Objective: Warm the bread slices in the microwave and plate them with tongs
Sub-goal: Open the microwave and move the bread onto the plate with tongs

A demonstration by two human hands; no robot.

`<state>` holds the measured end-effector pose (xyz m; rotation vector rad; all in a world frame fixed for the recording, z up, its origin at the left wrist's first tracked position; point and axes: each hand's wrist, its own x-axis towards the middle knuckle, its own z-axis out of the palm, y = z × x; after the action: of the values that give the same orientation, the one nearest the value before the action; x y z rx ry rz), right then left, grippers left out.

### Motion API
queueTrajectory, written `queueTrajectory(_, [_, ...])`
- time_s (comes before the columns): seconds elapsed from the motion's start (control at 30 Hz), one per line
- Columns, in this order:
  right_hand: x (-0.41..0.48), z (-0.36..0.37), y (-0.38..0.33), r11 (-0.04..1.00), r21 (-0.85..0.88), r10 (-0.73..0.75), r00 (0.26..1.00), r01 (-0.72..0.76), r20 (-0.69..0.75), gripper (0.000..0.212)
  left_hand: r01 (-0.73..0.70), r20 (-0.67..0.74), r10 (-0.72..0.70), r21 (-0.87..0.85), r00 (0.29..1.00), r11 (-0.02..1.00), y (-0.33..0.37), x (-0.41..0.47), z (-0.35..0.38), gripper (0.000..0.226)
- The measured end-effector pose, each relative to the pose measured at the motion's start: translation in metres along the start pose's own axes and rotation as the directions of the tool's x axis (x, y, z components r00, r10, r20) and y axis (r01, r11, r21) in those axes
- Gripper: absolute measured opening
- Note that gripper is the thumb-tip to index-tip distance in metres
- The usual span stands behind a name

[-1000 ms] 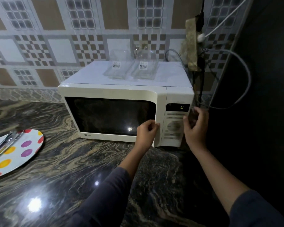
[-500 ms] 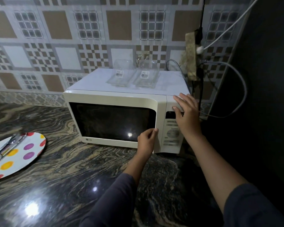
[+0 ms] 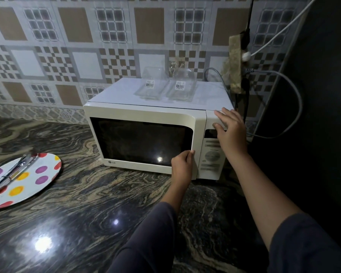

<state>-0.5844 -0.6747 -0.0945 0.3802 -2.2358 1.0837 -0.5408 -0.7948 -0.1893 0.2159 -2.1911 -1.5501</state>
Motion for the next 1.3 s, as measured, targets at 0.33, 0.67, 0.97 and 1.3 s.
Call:
queueTrajectory(0.33, [-0.006,-0.002,-0.018,0.987,0.019,0.156,0.987,-0.157,0.039,0.041,-0.046,0.125,0.061,-0.114,0.990,0.992,-0.020,-0.068,-0.061,0.026])
queueTrajectory(0.67, [-0.124,-0.011,-0.118,0.771,0.529,0.195,0.922,-0.354,0.333,0.032,-0.133,-0.044,0.128,-0.108,0.991,0.985,-0.027,-0.158,-0.129,0.020])
queueTrajectory(0.97, [-0.200,0.028,-0.251,0.880,0.476,-0.274,0.831,0.013,0.484,0.027,-0.079,-0.138,0.082,0.024,0.987,0.997,-0.051,-0.216,-0.250,0.044])
queueTrajectory(1.3, [-0.250,0.101,-0.338,0.906,0.400,-0.323,0.834,0.137,0.447,0.042,0.076,-0.214,-0.077,-0.014,0.974,0.997,-0.074,-0.214,-0.346,0.050])
